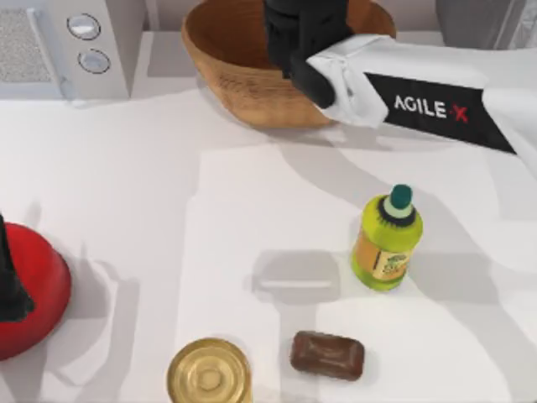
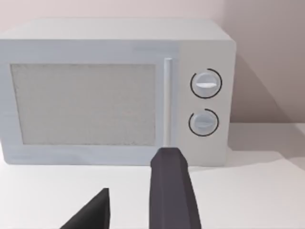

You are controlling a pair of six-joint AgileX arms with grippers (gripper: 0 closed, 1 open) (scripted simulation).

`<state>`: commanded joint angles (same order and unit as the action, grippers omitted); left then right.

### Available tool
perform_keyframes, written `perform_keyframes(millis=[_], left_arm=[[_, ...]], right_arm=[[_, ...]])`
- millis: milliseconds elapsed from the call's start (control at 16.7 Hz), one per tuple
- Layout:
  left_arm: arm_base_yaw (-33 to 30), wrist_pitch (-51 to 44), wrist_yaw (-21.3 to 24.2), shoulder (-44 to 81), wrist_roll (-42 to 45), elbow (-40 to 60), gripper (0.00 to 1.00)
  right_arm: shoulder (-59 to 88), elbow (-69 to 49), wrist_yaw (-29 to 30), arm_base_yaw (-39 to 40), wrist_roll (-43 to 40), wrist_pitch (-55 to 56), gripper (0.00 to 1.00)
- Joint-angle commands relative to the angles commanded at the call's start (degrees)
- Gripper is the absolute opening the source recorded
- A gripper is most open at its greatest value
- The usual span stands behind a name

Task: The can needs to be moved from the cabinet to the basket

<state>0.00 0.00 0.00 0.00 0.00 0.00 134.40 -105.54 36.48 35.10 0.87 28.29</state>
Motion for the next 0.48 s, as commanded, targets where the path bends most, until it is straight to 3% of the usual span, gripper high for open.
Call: perform_keyframes(millis=[480], left_arm=[[0.00, 0.00, 0.00, 0.00, 0.00, 0.00, 1.00]], right_arm=[[0.00, 0.00, 0.00, 0.00, 0.00, 0.00, 0.60]])
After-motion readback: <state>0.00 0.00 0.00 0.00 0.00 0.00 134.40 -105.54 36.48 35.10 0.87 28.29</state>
